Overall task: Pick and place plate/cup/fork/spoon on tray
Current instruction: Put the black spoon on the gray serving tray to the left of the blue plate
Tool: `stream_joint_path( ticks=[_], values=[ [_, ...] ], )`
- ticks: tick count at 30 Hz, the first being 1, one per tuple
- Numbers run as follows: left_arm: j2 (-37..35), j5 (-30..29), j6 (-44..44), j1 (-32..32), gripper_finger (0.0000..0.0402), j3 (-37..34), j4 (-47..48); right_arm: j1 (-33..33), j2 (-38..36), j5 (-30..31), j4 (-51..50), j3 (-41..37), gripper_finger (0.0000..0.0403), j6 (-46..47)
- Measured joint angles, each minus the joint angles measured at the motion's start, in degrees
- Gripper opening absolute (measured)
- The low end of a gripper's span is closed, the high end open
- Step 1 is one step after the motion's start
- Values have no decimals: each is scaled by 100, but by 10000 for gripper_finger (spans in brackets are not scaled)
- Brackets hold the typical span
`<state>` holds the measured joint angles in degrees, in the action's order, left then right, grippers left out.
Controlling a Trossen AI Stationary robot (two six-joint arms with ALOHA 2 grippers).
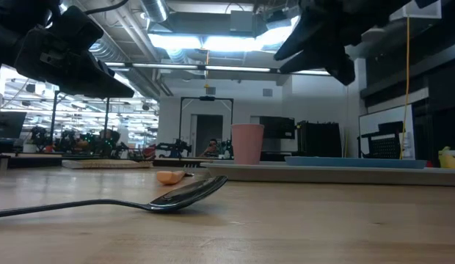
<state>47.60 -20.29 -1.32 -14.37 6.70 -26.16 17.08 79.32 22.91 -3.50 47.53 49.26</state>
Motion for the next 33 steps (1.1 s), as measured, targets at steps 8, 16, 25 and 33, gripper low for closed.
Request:
stream_joint_path(
  ticks=[8, 16, 25, 33],
  values=[
    [2, -2, 0, 0, 0, 0, 0, -47, 229, 178, 1213, 0, 112, -606],
    [2, 0, 0, -2, 0, 0, 3, -153, 899, -1086, 3838, 19, 112, -1836],
    [0, 0, 0, 0, 0, 0, -4, 40, 2421, -3035, 4467, 1115, 112, -1804],
    [0, 246, -707, -2, 0, 0, 41, 303, 3534, -3202, 3150, 2379, 112, -1318]
  ],
)
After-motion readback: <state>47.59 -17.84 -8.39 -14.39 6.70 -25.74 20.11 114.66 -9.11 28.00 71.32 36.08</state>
